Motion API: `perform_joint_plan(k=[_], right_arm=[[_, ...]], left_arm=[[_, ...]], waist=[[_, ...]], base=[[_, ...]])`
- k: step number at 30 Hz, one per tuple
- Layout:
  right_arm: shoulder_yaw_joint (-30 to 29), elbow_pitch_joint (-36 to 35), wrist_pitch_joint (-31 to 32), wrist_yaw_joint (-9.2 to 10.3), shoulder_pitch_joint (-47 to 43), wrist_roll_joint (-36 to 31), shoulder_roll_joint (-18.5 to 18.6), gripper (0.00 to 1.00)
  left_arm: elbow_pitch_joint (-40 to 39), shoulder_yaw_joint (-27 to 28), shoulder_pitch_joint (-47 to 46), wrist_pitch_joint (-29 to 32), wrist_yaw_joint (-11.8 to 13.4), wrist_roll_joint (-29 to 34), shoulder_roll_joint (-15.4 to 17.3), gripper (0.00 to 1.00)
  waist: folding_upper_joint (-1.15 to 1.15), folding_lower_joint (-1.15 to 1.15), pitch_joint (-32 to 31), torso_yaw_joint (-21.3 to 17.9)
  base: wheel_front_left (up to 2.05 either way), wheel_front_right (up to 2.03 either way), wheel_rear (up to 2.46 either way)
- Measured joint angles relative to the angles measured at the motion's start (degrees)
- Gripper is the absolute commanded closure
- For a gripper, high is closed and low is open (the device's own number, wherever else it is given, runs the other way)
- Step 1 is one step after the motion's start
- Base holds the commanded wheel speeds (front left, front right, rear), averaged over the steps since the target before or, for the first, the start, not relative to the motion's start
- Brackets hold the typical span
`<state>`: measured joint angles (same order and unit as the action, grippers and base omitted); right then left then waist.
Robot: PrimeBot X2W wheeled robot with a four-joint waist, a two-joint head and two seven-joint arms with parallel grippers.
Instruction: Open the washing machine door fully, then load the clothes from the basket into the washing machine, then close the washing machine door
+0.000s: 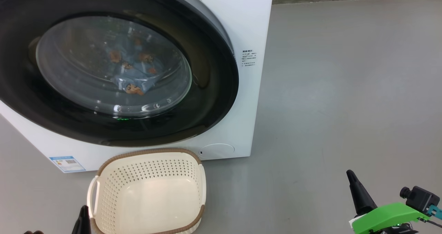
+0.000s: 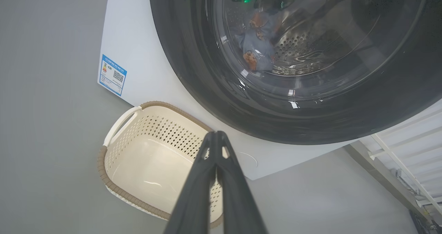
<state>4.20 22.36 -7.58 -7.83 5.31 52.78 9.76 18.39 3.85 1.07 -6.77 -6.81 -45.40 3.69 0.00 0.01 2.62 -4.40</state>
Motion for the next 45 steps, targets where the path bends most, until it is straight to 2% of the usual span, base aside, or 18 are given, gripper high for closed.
perform_joint_plan(k=[45], right_arm=[[-4.9,-3.3,6.2,0.01,0.0,22.9,-2.6,1.00]], left_arm=[[-2.4,0.4,-2.7,7.3,0.6,-25.5,-0.8,1.00]], waist=[[0.00,-0.01,-1.5,2.4]], base=[[0.00,0.00,0.00]])
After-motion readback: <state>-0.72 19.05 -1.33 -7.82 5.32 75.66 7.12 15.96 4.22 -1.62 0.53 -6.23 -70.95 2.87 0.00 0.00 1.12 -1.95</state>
